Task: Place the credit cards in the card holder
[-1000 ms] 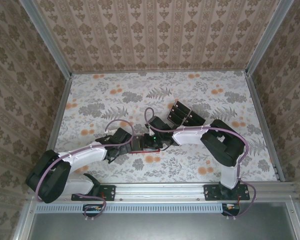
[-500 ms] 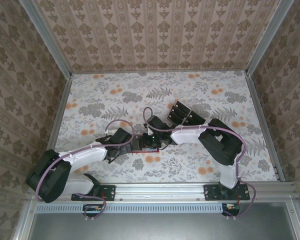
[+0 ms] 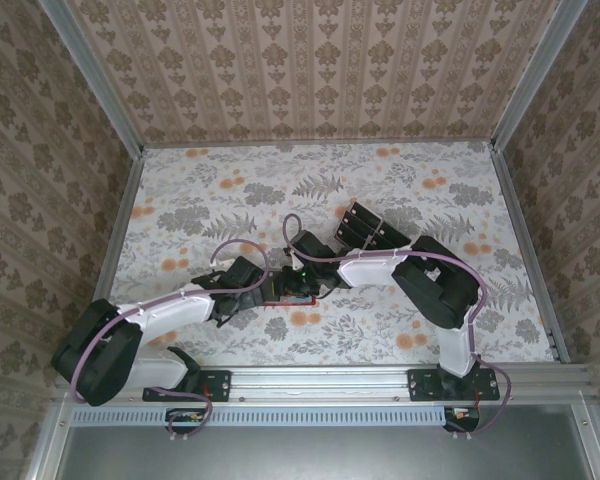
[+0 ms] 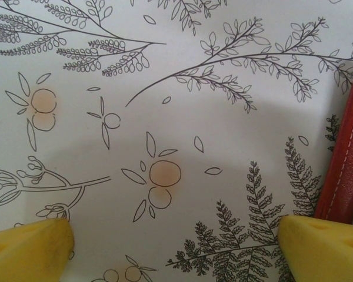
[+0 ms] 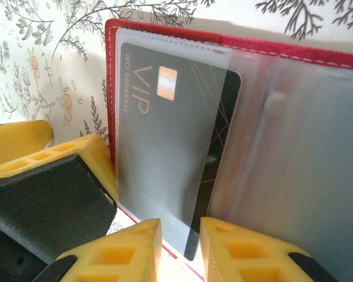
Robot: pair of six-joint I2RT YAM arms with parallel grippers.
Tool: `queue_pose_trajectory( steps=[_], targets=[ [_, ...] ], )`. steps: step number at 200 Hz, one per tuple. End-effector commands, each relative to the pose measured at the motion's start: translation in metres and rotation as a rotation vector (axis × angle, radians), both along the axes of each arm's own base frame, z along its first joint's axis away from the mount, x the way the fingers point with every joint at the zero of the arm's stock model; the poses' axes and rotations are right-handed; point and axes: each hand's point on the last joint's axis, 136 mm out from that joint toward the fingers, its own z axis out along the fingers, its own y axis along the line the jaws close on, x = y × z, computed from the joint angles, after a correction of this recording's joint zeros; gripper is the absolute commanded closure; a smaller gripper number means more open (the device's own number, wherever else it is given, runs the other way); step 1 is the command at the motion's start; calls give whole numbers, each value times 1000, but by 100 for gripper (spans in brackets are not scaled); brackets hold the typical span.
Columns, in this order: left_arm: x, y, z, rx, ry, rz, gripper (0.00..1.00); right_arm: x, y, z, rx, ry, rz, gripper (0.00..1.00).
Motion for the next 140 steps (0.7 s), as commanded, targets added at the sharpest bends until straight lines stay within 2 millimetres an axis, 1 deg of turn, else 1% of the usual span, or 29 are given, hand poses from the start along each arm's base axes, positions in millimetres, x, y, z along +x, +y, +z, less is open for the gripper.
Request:
queue_pose_trajectory(
  steps=[1, 17, 30, 52, 61, 82, 96, 115, 140],
  targets=[
    [-13, -10, -7, -76, 59, -9, 0, -1, 11, 26, 58, -32, 39, 69],
    [-10, -3, 7, -67, 34, 7, 0, 1, 9, 44, 77, -76, 37, 60],
    [-8, 7, 19, -60, 4, 40, 0, 3, 3, 56, 72, -111, 31, 55],
    [-6, 22, 39, -78, -57, 90, 0, 4, -8, 68, 43, -156, 23, 51],
    [-6, 27, 46, -93, -77, 105, 0, 4, -14, 70, 18, -173, 22, 51],
    [-6, 35, 60, -120, -117, 122, 0, 6, -24, 67, -58, -198, 21, 50],
    [-5, 36, 66, -133, -138, 121, 0, 6, -28, 59, -111, -204, 32, 50],
    [-4, 33, 69, -144, -140, 111, 0, 4, -24, 49, -153, -207, 53, 50],
    [-3, 27, 64, -151, -111, 98, 0, 2, -15, 35, -206, -220, 83, 50]
  ],
)
